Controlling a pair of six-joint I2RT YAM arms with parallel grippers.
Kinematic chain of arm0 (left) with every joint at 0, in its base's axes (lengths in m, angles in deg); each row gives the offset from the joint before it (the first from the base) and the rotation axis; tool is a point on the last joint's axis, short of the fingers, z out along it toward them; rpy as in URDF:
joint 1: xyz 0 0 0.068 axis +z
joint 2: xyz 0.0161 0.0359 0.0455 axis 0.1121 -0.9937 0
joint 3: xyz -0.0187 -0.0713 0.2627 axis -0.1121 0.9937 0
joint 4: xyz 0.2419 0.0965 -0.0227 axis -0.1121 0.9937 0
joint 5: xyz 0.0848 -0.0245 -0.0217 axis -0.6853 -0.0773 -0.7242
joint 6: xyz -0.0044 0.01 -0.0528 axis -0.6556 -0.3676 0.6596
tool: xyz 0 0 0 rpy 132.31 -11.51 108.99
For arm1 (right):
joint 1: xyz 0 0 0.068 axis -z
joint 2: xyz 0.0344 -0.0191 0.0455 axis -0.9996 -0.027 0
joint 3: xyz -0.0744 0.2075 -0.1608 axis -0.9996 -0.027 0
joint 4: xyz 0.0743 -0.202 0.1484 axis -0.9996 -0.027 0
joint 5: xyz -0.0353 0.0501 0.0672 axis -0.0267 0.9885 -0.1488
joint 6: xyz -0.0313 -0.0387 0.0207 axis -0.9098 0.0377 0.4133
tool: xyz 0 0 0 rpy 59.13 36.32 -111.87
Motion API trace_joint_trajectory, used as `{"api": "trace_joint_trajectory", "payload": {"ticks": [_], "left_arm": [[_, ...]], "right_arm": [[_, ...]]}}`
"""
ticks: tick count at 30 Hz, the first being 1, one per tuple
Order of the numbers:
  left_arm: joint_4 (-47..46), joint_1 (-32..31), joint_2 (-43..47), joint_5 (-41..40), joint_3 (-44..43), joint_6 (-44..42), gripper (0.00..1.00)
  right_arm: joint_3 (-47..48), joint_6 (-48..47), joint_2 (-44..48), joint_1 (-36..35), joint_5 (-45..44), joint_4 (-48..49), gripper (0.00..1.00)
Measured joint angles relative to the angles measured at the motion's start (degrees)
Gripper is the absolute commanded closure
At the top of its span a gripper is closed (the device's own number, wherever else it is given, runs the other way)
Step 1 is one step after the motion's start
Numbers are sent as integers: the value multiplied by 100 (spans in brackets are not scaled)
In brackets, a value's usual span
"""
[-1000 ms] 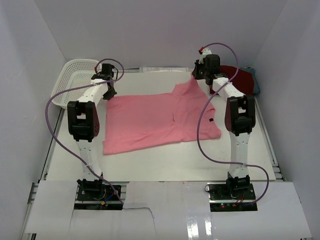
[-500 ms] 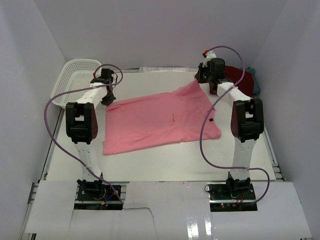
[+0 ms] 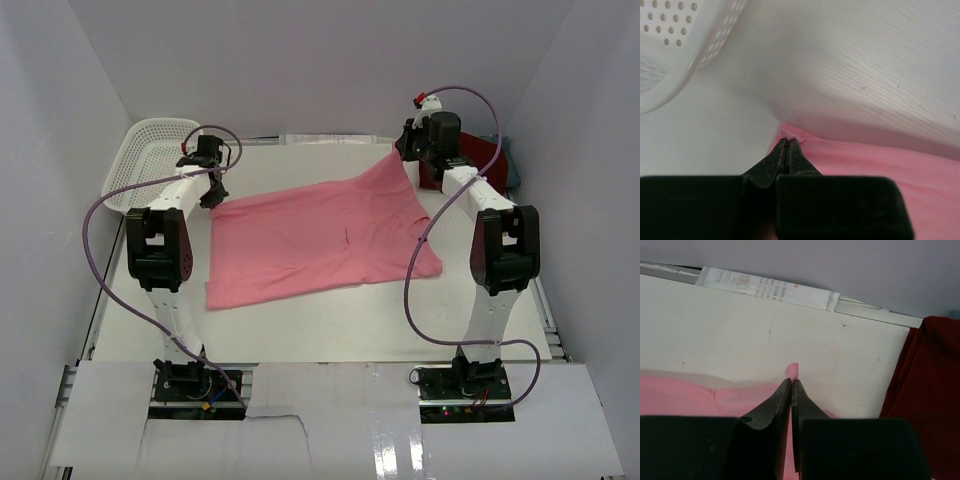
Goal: Fold and stack the t-shirts
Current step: Grap the side of the flattened tshirt furthest away from the robot with both arms, then fold the other side of the tshirt into a rectangle
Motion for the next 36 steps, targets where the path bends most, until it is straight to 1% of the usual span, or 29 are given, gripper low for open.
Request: {"api": "trace_joint_trajectory", "payload": {"ticks": [18, 24, 36], "left_arm": [[-127, 76, 269, 243, 632, 44, 100], [-160, 120, 415, 299, 767, 44, 100], [-168, 190, 514, 409, 831, 44, 100]], "right_arm": [[-1816, 7, 1213, 17, -11, 463, 92], [-2157, 7, 1596, 17, -11, 619, 92], [-2568, 9, 1703, 17, -28, 726, 92]]}}
